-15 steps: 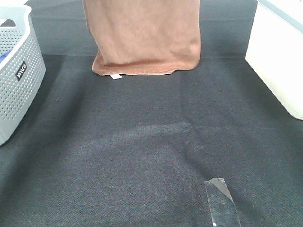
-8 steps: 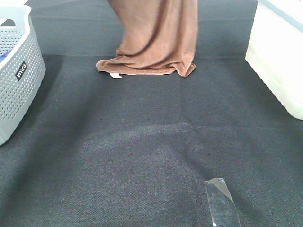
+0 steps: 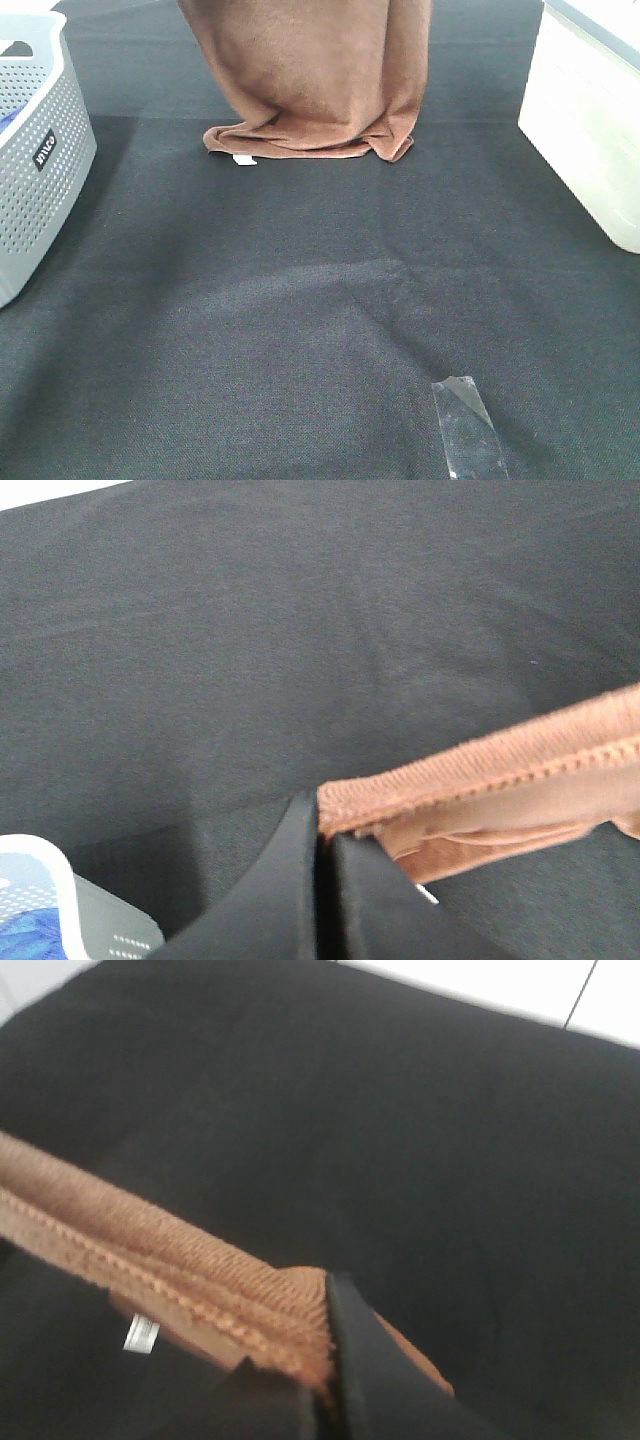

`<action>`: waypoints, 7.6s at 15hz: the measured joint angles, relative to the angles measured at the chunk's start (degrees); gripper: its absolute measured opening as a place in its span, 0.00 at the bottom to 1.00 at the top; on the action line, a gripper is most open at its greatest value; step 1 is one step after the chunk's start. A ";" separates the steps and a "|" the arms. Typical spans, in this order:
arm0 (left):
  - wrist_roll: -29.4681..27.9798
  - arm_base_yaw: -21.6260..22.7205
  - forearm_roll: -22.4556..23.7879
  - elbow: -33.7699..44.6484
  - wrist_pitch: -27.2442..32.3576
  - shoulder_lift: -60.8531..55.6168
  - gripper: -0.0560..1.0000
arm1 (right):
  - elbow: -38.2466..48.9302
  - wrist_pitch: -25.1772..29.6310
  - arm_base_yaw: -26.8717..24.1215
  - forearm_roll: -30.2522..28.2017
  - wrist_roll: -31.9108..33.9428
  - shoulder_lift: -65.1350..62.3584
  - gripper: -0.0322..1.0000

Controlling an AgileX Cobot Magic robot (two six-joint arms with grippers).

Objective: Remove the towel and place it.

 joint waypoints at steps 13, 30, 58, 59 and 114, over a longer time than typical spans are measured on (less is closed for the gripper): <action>0.92 -0.69 -12.66 61.94 -0.97 -42.69 0.05 | 41.37 12.09 0.57 4.47 4.41 -31.68 0.03; -3.67 -0.92 -33.69 117.80 -3.21 -79.81 0.05 | 95.00 11.97 0.74 12.09 9.91 -64.40 0.03; 14.32 -0.06 -40.16 131.72 -5.79 -51.51 0.05 | 114.48 0.86 0.00 19.54 0.92 -35.41 0.03; 15.36 -0.06 -40.39 131.72 -6.25 -50.19 0.05 | 114.48 0.00 0.00 19.54 0.86 -33.86 0.04; 5.79 4.18 -16.10 28.93 -4.53 17.76 0.84 | 35.41 -9.97 -6.82 13.01 -0.57 15.53 0.77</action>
